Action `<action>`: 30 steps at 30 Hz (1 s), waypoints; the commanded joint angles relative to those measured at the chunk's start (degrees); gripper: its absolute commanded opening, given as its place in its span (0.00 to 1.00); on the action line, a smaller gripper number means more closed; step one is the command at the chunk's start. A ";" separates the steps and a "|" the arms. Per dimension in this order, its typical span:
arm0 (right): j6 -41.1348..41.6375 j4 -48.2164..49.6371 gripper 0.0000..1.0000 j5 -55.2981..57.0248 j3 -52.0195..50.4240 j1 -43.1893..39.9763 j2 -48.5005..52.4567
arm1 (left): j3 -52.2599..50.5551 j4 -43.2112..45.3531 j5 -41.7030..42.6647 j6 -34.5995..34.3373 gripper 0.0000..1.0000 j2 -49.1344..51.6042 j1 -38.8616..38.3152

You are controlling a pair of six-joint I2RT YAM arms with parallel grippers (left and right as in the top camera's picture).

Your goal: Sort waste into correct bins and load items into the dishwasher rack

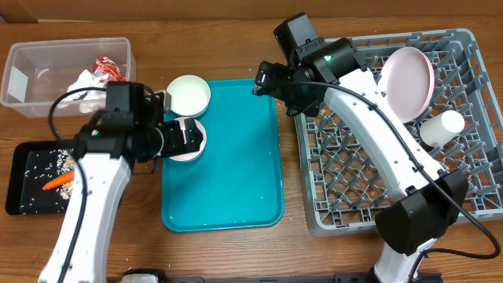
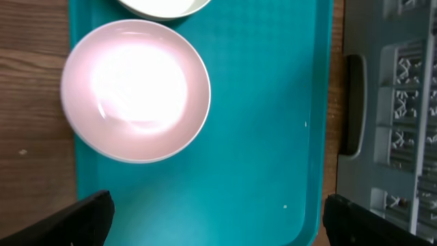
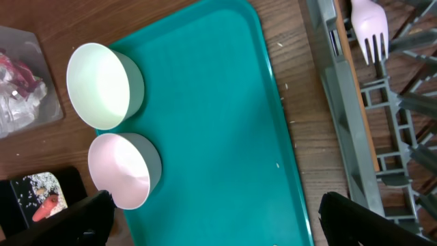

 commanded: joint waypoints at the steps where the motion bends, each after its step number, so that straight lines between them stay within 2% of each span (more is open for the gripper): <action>1: 0.24 0.13 1.00 -0.13 -0.04 -0.11 -0.04 | 1.33 2.89 1.14 -1.81 1.00 6.95 -0.61; 9: 0.24 0.13 1.00 -0.13 -0.04 -0.11 -0.04 | 1.33 12.13 -0.83 -1.79 1.00 19.50 -0.61; 17: 0.24 0.13 1.00 -0.13 -0.04 -0.11 -0.04 | 1.29 12.37 -0.81 0.66 1.00 25.18 -4.46; 21: 0.22 0.13 1.00 -0.13 -0.04 -0.11 -0.04 | 1.29 11.89 -0.28 0.61 0.93 27.34 -8.02; 25: 0.24 0.13 1.00 -0.13 -0.04 -0.11 -0.04 | 1.27 11.10 4.92 0.63 0.93 27.85 -12.35; 29: 0.24 0.13 1.00 -0.11 -0.07 -0.11 -0.04 | 1.31 10.88 18.67 2.82 0.95 27.43 -16.98; 30: 0.24 0.13 1.00 -0.13 -0.04 -0.11 -0.04 | 1.31 10.27 18.95 2.73 0.94 26.82 -17.97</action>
